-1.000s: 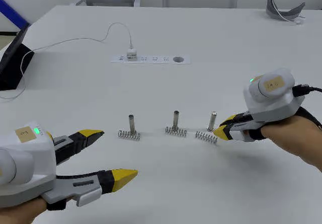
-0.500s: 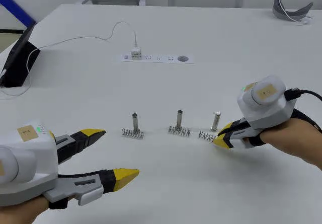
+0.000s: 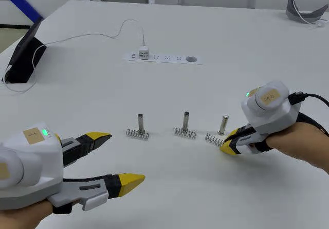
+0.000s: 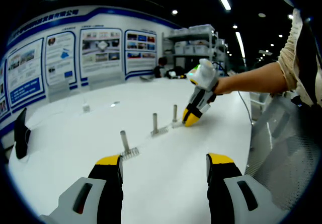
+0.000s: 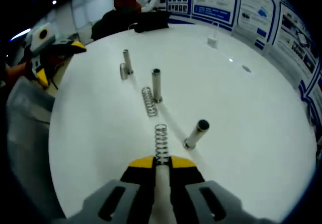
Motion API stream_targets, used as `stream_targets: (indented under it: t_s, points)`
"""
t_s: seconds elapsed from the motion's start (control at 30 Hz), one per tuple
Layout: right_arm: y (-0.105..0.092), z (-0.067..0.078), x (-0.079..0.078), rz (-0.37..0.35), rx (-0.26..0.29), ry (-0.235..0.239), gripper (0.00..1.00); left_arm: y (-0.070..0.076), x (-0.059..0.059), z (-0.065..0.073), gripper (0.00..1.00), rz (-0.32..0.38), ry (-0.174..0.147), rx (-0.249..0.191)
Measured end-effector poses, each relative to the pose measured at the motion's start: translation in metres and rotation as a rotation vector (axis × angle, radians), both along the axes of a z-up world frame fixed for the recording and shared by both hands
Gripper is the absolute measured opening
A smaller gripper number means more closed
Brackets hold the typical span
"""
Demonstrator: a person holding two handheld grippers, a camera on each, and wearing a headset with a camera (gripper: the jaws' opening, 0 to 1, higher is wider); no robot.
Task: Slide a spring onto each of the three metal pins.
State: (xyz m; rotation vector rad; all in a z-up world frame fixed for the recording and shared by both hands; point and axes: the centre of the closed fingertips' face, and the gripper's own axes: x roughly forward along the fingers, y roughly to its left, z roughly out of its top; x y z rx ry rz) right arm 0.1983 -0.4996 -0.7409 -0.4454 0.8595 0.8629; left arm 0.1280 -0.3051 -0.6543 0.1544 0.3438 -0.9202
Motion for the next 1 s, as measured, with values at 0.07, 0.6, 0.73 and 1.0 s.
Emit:
stream_targets:
  t_s: [0.07, 0.6, 0.73, 1.0]
  points:
    - [0.001, 0.0, -0.001, 0.006, -0.007, -0.004, 0.12, -0.002, 0.0, 0.0, 0.68, -0.005, 0.0, 0.002]
    - [0.004, 0.01, -0.014, 0.033, -0.01, -0.012, 0.11, -0.038, 0.005, -0.008, 0.61, -0.153, -0.005, 0.05]
    - [0.005, 0.014, -0.019, 0.043, -0.012, -0.013, 0.11, -0.048, 0.008, -0.013, 0.6, -0.2, 0.002, 0.066]
    - [0.01, 0.019, -0.031, 0.079, -0.013, -0.003, 0.11, -0.062, 0.012, -0.024, 0.55, -0.266, 0.02, 0.083]
